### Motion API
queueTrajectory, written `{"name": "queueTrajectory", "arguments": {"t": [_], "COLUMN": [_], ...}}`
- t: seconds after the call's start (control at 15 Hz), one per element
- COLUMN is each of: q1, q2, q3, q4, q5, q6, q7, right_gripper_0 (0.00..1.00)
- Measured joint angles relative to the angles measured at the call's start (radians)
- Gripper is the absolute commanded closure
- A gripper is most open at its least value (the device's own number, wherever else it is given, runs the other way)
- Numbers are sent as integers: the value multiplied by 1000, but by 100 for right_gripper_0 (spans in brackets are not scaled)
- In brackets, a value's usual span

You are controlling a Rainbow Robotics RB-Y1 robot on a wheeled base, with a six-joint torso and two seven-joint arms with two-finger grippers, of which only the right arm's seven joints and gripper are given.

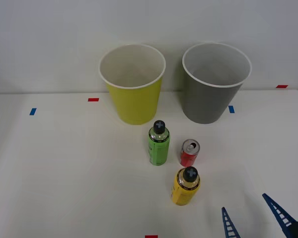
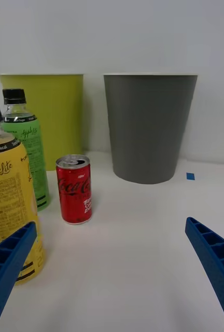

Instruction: Put cans in the gray bin, plastic bottles in the light green bin

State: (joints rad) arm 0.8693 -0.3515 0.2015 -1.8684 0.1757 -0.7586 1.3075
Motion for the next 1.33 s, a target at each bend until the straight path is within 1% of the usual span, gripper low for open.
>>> {"name": "queueTrajectory", "arguments": {"t": [0.07, 0.2, 0.33, 0.47, 0.87, 1.07, 1.33], "q1": [-4, -22, -42, -68, -187, -242, -314], "q2": [-15, -42, -61, -65, -65, -68, -55], "q3": [9, 26, 73, 113, 203, 248, 270], "q4": [0, 0, 0, 2, 3, 20, 52], "q5": [9, 72, 84, 83, 37, -3, -27], "q6": [11, 23, 58, 75, 212, 230, 230], "q7": [8, 22, 35, 51, 58, 56, 60], "right_gripper_0": [0, 0, 0, 0, 0, 0, 0]}}
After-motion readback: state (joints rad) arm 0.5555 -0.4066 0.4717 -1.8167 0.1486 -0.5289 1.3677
